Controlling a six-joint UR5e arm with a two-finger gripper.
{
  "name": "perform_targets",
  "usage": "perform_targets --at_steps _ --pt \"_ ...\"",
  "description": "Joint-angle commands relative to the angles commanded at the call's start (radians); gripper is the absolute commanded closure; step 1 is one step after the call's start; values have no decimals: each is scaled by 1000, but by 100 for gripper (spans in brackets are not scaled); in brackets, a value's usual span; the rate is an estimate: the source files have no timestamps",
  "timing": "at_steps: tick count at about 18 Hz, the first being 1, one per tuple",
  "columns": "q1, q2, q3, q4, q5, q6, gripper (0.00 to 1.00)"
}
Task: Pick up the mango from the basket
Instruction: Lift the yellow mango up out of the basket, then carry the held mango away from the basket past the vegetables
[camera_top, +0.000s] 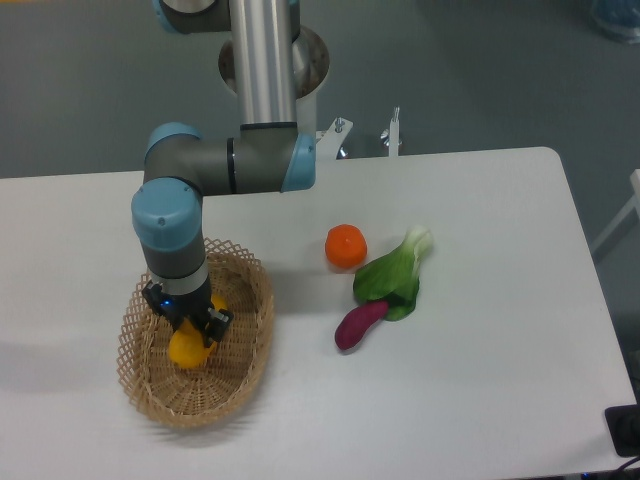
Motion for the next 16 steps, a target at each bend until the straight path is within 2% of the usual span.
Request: perform_targets --at_steps 4,6,9,13,16 --pt "86 74 37 -23 -18 11 52" --pt "104 80 58 -49 -21 55 52" --pt "172 100 77 -112 -21 153 52" --pt "276 115 130 -219 -41 292 52" --pt "374 124 175 -239 -93 367 52"
